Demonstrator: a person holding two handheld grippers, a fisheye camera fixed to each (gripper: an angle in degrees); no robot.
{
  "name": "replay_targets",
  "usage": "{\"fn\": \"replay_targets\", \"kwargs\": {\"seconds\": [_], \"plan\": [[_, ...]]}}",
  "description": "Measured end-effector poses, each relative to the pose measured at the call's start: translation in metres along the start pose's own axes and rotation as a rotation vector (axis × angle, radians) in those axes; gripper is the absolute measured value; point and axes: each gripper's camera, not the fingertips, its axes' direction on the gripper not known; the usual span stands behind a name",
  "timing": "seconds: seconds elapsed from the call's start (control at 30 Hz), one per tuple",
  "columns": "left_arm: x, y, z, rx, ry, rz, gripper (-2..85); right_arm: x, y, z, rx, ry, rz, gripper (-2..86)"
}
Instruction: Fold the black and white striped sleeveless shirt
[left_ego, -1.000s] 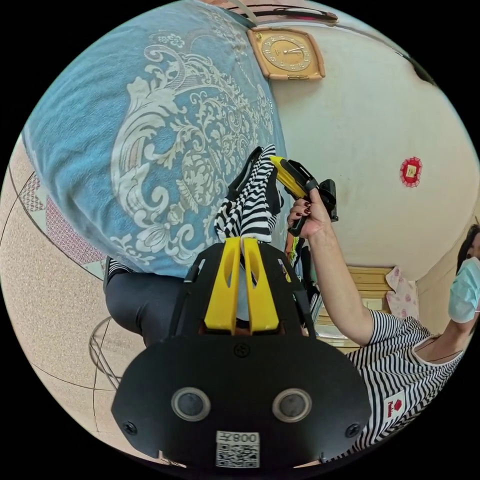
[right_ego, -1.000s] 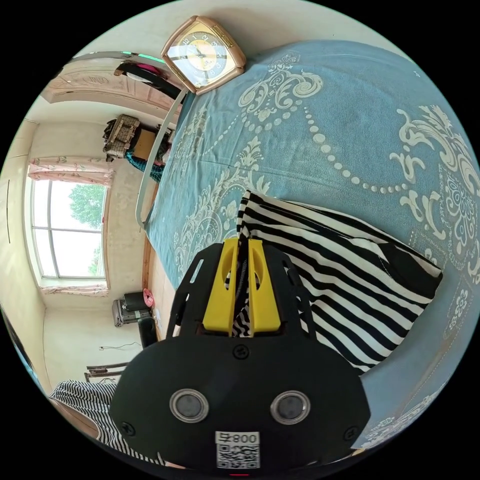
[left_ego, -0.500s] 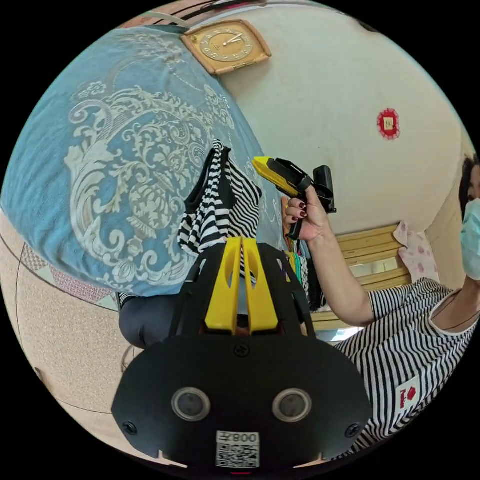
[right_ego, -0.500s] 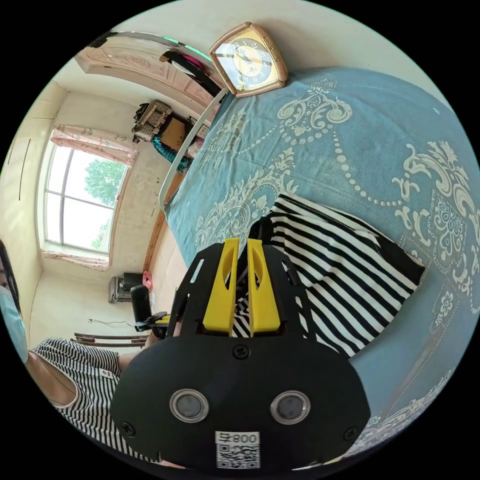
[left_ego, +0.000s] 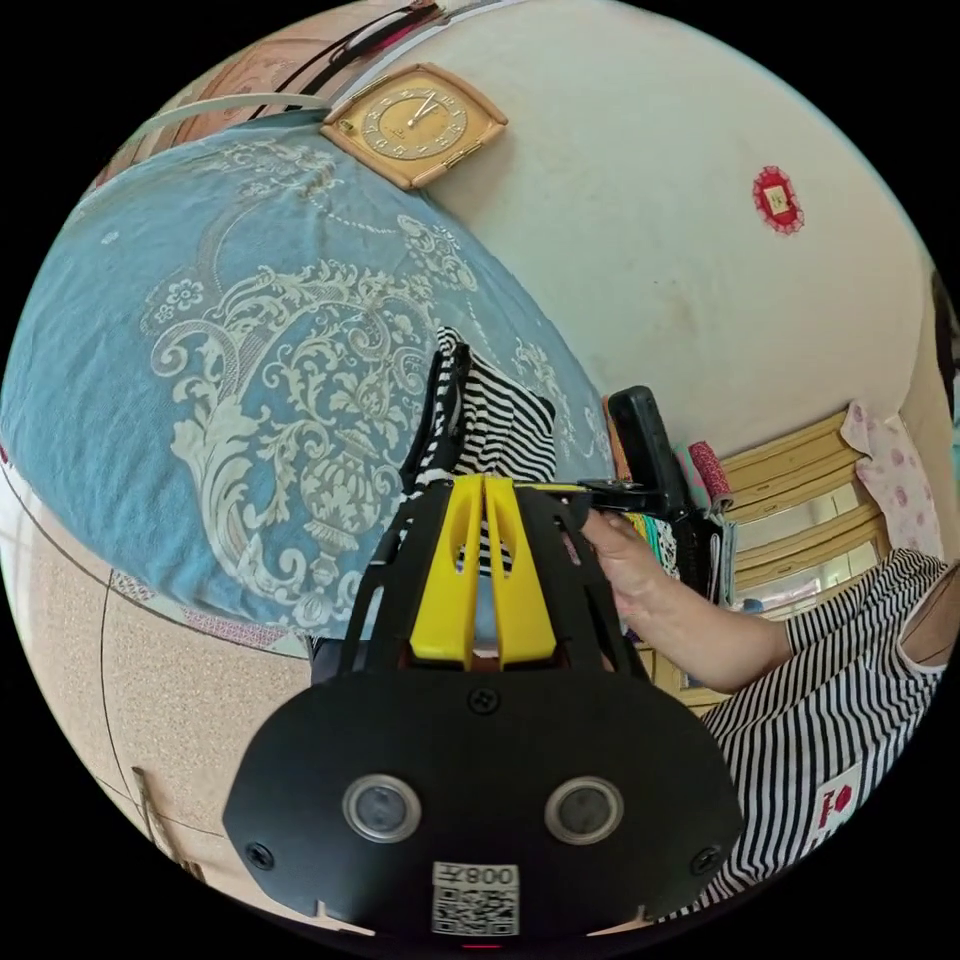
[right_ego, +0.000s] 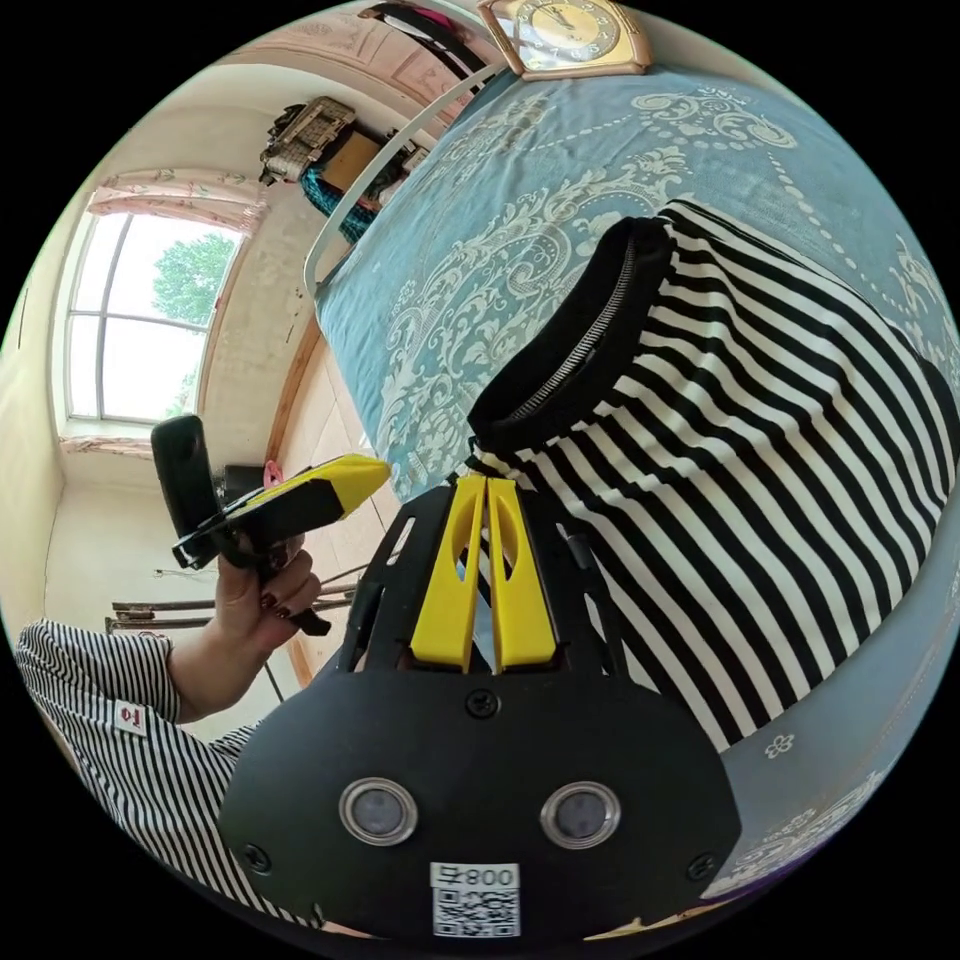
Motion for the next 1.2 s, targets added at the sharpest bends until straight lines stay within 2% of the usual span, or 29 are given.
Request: {"fn": "replay_targets", "kwargs": {"seconds": [0.27, 0.37, 0.47, 0.57, 0.63, 0.73, 0.83, 0.97, 1.1, 1.2], "plan": [[-0.013, -0.021, 0.043, -0.086, -0.148, -0.005, 0.1, -0.008, 0.026, -0.017, 0.053, -0.038, 0.015, 0.1], [-0.011, -0.019, 0.041, -0.073, -0.144, -0.001, 0.1, -0.012, 0.055, -0.034, 0.084, -0.033, 0.002, 0.1], [-0.001, -0.014, 0.042, -0.066, -0.132, 0.031, 0.1, -0.006, 0.084, -0.028, 0.058, 0.008, 0.033, 0.1], [0.001, -0.013, 0.053, -0.112, -0.21, 0.035, 0.1, 0.005, 0.108, -0.01, 0.026, 0.008, 0.083, 0.1], [0.009, -0.015, 0.049, -0.074, -0.2, 0.048, 0.1, 0.006, 0.119, -0.012, 0.047, -0.044, 0.108, 0.1], [0.035, -0.023, 0.048, -0.03, -0.21, 0.145, 0.1, -0.001, 0.133, -0.029, 0.116, -0.018, 0.098, 0.1], [0.045, -0.042, 0.078, -0.106, -0.154, 0.189, 0.1, 0.007, 0.146, -0.041, 0.17, 0.005, 0.133, 0.1], [0.035, -0.059, 0.115, -0.198, -0.288, 0.2, 0.1, 0.03, 0.175, -0.027, 0.13, 0.058, 0.228, 0.1], [0.03, -0.061, 0.101, -0.125, -0.222, 0.126, 0.2, 0.038, 0.198, -0.018, 0.165, -0.021, 0.252, 0.0], [0.041, -0.066, 0.099, -0.097, -0.168, 0.156, 0.2, 0.031, 0.205, -0.011, 0.154, -0.015, 0.233, 0.0]]}}
